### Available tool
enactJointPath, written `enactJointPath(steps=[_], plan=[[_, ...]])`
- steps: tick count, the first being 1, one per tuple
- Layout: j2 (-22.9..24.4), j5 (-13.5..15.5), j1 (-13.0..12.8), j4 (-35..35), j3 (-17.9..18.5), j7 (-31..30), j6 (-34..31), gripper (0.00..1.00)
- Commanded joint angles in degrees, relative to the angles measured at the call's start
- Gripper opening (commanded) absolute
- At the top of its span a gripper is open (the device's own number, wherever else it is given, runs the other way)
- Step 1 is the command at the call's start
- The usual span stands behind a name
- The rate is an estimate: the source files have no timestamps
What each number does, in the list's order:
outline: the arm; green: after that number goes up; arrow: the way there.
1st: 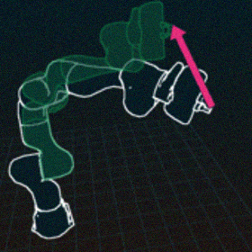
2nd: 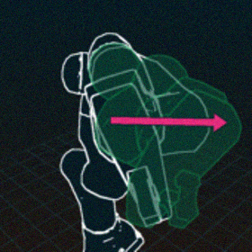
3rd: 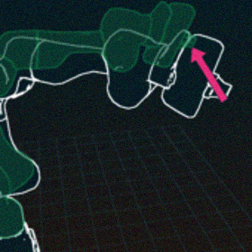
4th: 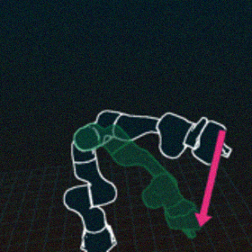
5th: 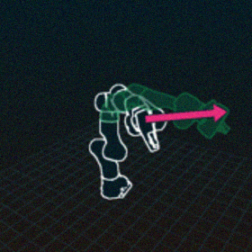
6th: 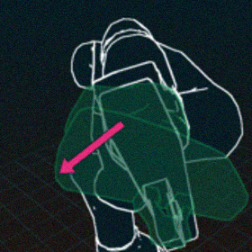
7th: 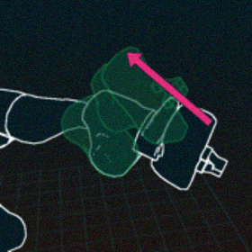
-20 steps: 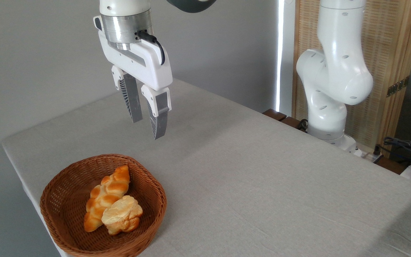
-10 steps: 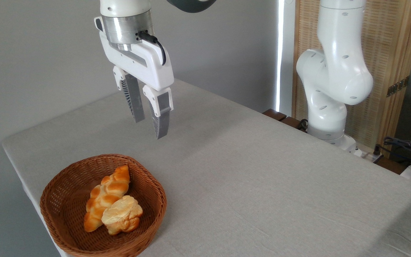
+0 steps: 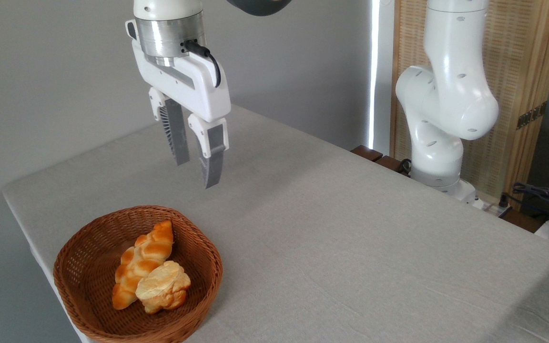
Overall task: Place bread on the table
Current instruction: 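Lower the open gripper down into the basket over the light bun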
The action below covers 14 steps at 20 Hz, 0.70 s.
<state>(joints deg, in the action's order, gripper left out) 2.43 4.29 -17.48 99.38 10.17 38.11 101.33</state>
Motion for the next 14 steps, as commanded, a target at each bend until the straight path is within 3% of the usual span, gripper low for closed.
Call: enactJointPath(steps=[1, 6, 9, 14], plan=[[-0.06, 0.02, 0.25, 2.13, 0.63, 1.26, 6.15, 1.0], [-1.37, -0.07, 0.25, 3.89, 1.25, 1.35, 11.17, 1.0], [-3.48, -2.44, 0.25, 3.89, 1.25, 1.26, 12.84, 1.0], [-7.69, -2.97, 0.25, 3.81, 1.43, 1.35, 18.98, 1.0]])
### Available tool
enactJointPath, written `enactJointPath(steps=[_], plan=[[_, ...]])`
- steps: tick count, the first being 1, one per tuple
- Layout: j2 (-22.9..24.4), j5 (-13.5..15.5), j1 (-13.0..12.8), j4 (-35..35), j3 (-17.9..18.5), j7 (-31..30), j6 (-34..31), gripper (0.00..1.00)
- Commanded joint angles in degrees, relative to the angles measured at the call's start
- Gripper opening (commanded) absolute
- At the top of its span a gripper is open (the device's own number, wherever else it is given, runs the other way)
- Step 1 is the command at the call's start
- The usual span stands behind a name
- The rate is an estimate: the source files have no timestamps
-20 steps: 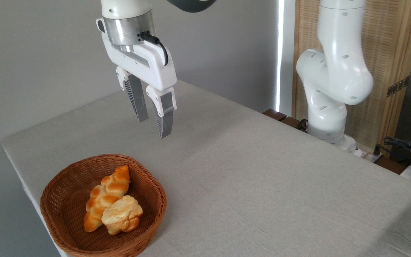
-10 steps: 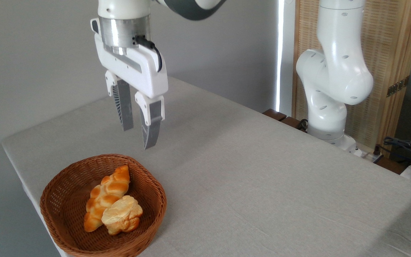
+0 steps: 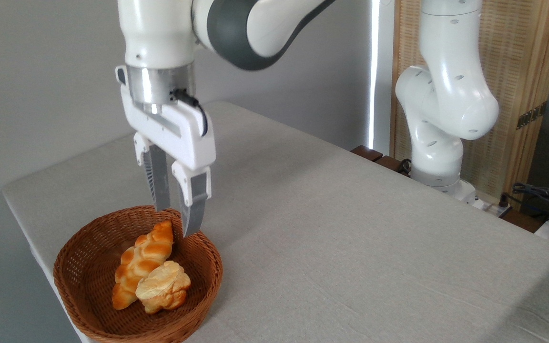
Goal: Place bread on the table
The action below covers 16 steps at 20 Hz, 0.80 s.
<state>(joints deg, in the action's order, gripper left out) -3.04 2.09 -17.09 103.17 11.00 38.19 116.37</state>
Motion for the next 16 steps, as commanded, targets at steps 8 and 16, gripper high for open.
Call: enactJointPath(steps=[8, 16], plan=[[-9.35, -9.02, -0.76, -0.25, 0.6, 1.09, 11.15, 1.0], [-11.29, -10.0, -0.93, -0.16, -0.02, 1.09, 12.39, 1.0]])
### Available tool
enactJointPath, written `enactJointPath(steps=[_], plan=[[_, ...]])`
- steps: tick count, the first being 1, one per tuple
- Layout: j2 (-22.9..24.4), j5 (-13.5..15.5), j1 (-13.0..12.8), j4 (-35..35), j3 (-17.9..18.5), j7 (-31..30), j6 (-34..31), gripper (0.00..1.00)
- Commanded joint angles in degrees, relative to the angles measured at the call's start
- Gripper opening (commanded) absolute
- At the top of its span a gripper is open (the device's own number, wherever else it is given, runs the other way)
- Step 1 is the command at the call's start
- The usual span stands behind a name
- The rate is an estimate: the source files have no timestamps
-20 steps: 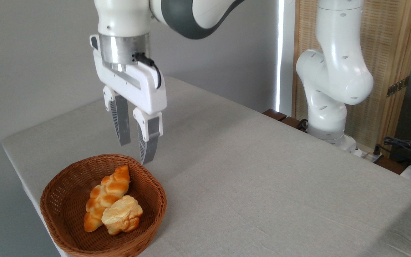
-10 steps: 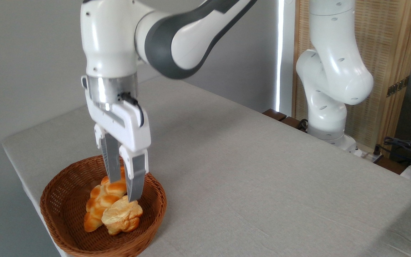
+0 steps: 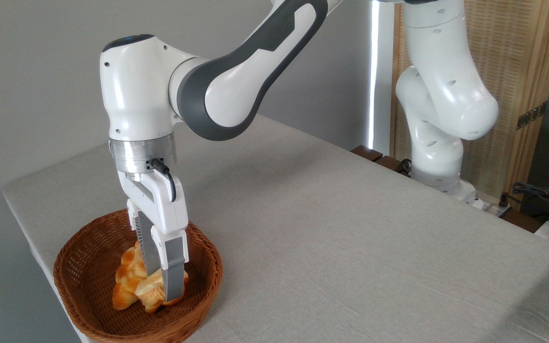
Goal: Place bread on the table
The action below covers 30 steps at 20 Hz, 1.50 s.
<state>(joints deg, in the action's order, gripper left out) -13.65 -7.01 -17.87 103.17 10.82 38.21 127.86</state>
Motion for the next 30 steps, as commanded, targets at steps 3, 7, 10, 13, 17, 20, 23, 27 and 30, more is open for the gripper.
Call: enactJointPath(steps=[3, 7, 10, 13, 17, 20, 23, 27, 30], plan=[[-0.76, -0.9, -0.15, -0.16, 0.16, 1.25, 0.9, 0.79], [-0.67, -0.9, -0.15, -0.16, 0.16, 1.25, 0.81, 0.35], [-0.5, -0.9, -0.15, -0.16, 0.16, 1.25, 0.81, 0.36], [-0.5, -0.9, -0.15, -0.16, 0.16, 1.25, 0.81, 0.36], [-0.15, -0.9, -0.15, -0.25, 0.25, 0.99, 0.72, 0.37], [1.78, -0.81, -0.15, -0.34, 0.16, 0.37, 0.46, 0.37], [4.77, -0.2, -0.06, -0.34, 0.16, 0.29, -0.06, 0.37], [9.16, 0.42, -0.06, -0.08, 0.07, 0.64, -6.46, 0.41], [13.11, 5.68, -0.06, 0.89, 0.16, 0.72, -13.84, 0.42]])
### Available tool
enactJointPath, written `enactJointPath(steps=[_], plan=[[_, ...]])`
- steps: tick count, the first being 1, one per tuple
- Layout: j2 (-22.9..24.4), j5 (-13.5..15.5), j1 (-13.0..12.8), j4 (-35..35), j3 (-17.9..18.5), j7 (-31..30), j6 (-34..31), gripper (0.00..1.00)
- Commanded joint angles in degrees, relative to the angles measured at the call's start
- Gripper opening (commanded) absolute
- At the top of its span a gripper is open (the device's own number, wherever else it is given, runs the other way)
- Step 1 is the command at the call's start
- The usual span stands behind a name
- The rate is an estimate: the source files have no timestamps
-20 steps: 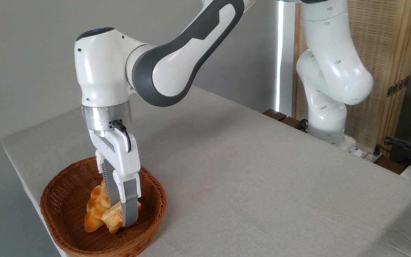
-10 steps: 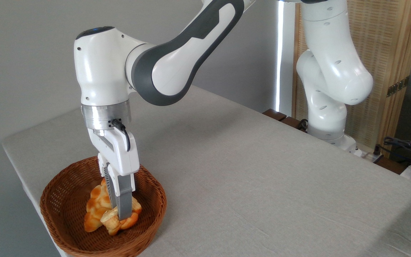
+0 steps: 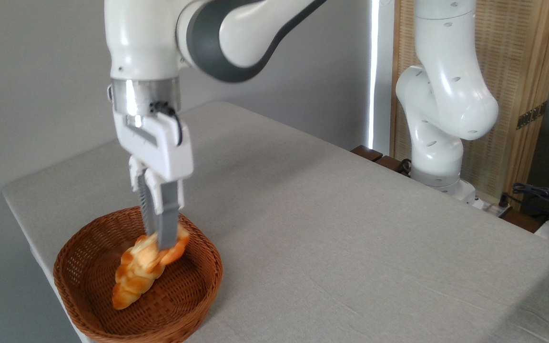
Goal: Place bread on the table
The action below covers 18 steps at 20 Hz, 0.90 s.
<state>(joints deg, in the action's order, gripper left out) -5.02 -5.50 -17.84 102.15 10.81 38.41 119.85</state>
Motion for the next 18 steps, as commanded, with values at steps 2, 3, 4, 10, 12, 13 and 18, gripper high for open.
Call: enactJointPath(steps=[2, 3, 4, 10, 12, 13, 18], plan=[[6.94, 6.02, -0.09, 3.49, 0.18, 0.52, -8.92, 0.43], [8.17, 6.38, -0.09, 4.89, 0.18, 0.52, -9.97, 0.43], [9.32, 6.55, -0.09, 6.82, 0.18, 0.43, -10.77, 0.44], [11.97, 6.91, -1.94, 16.76, 0.18, -1.23, -9.9, 0.53], [11.79, 6.91, -2.02, 18.43, 0.18, -2.98, -7.97, 0.87], [11.53, 6.91, -2.11, 18.87, 0.18, -4.82, -7.01, 0.95], [11.17, 6.91, -2.73, 18.96, 0.18, -6.07, -6.73, 1.0]])
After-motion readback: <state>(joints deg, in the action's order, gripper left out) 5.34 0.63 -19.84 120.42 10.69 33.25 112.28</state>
